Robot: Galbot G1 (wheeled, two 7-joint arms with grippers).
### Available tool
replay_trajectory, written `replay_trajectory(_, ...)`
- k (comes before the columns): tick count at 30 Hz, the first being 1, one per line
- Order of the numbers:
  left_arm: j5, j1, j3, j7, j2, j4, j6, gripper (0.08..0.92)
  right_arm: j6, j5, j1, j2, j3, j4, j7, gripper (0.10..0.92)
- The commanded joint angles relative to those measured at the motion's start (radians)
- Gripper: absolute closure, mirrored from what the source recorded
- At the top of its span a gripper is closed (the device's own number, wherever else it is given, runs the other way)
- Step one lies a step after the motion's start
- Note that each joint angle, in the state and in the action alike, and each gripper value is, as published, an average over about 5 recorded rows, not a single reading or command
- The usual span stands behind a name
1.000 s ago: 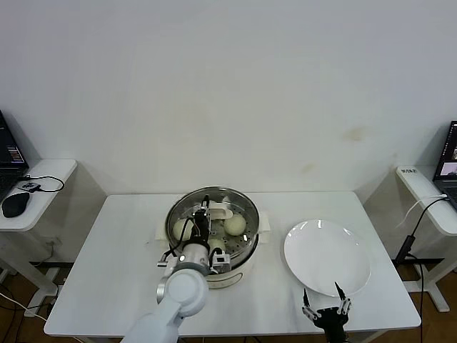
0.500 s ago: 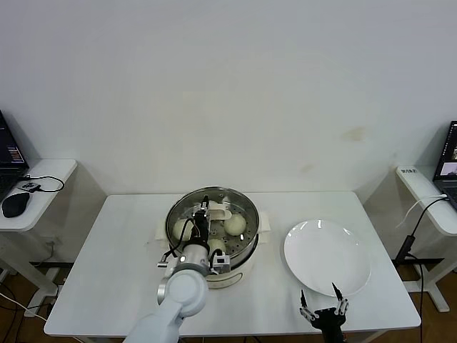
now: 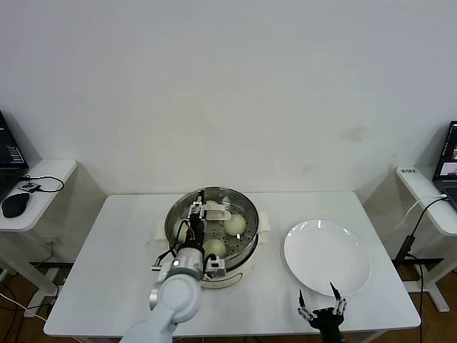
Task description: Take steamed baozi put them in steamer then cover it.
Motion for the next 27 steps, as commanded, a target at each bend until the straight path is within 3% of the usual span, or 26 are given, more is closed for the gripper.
replay_trajectory(1,-0.229,0.218,-0.075,-0.121,0.092,-0.251,-0.034,0.414,0.004,0.0,-0.001,-0.001,0.005,0.001,0.001,0.203)
replay_trajectory(6,-0.528,0.404,-0.122,-0.244,0.14,-0.393,-0.053,0.267,0.006,-0.002,-0.003,-0.002,0.004,0.002,0.001,0.203)
replay_trajectory(9,-0.722,0.517,-0.193,-0.362,0.136,-0.436,-0.132,0.201,0.005,0.001,-0.008,-0.007,0.003,0.013,-0.001,0.203)
replay_trajectory(12,-1.001,0.615,-0.287,-0.53,0.117,-0.43,-0.309,0.18,0.01,0.021,-0.018,-0.021,0.003,0.026,-0.01,0.203)
replay_trajectory(14,-1.208,0.676,-0.363,-0.588,0.097,-0.399,-0.487,0.178,0.015,0.051,-0.029,-0.043,-0.001,0.037,-0.022,0.203)
replay_trajectory(18,-1.476,0.773,-0.497,-0.569,0.05,-0.341,-0.736,0.177,0.015,0.111,-0.059,-0.103,-0.008,0.06,-0.039,0.203)
replay_trajectory(22,-1.615,0.853,-0.546,-0.565,0.022,-0.345,-0.717,0.177,0.014,0.166,-0.086,-0.146,-0.008,0.089,-0.05,0.203)
replay_trajectory(27,-1.606,0.931,-0.562,-0.543,-0.004,-0.332,-0.732,0.177,0.02,0.221,-0.115,-0.175,-0.021,0.116,-0.067,0.203)
